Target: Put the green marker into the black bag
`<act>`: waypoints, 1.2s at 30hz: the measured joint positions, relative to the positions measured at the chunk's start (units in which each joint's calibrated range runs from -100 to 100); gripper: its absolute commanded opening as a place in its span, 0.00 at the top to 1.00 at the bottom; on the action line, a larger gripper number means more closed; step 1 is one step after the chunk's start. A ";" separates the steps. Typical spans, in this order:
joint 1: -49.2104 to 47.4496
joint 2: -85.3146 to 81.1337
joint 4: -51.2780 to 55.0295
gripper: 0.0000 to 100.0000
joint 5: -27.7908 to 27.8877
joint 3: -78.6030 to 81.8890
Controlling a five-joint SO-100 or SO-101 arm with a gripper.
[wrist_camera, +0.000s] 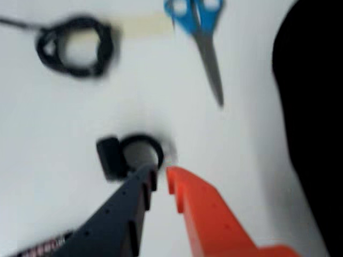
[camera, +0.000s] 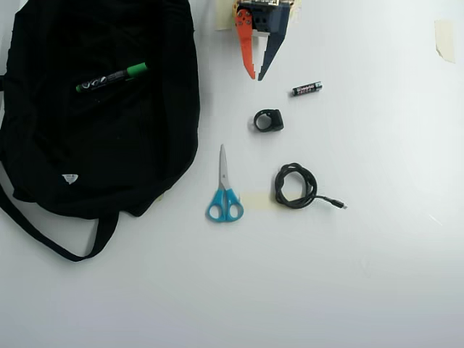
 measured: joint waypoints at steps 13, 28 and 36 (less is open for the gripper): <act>-5.66 -18.10 10.22 0.98 0.24 16.59; -9.70 -18.26 13.91 0.98 0.24 19.34; -9.70 -18.26 12.97 0.98 0.29 21.07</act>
